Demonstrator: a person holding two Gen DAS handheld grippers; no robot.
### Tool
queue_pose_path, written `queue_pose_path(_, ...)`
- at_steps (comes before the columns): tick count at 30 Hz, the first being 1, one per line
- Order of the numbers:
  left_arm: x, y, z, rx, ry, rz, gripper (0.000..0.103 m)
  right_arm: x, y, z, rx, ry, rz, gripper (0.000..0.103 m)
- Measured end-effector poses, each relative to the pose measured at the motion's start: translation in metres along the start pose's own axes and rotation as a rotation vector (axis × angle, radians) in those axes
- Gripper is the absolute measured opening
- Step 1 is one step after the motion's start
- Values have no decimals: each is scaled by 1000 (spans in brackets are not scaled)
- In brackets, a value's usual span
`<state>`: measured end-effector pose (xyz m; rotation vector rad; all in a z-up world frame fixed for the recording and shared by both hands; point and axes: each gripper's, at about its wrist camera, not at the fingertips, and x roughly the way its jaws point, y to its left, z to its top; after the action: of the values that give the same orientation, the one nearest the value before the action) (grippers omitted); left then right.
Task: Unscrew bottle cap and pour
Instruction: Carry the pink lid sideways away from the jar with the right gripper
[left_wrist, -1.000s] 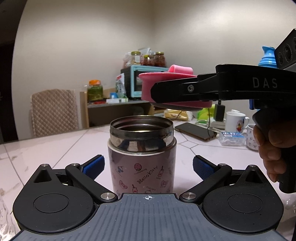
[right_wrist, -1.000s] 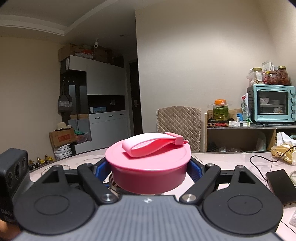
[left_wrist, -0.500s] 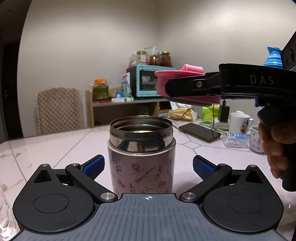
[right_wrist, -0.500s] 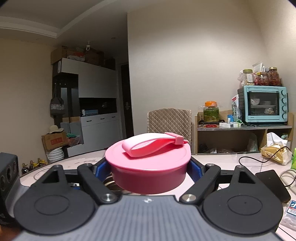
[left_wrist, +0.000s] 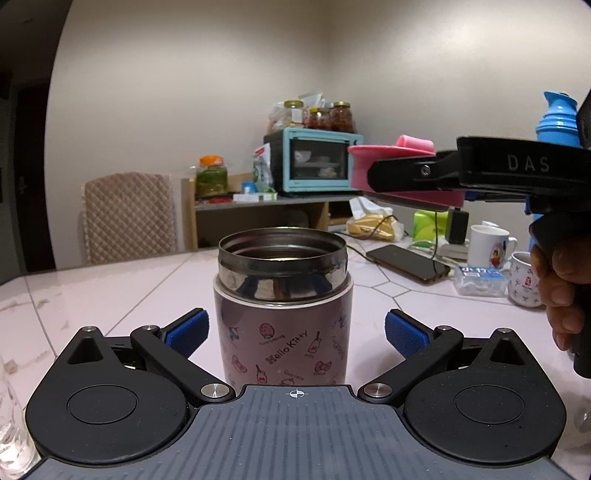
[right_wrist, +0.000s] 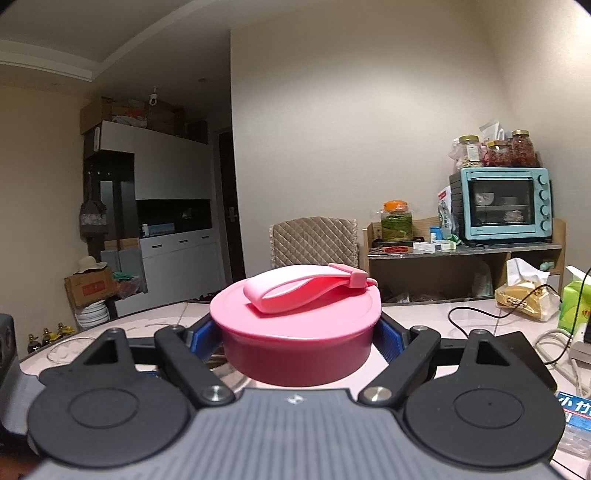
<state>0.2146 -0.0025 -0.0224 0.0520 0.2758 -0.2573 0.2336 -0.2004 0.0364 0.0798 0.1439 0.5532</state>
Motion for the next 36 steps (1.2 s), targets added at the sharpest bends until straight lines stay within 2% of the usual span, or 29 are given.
queue_pose_path(15,0,-3,-1,-17,4,23,103,6,-14,-12,13,31,-33,85)
queue_pose_path(36,2,-6,-5,-30,38,44,103,14,-21,-35,26,129,-87,85)
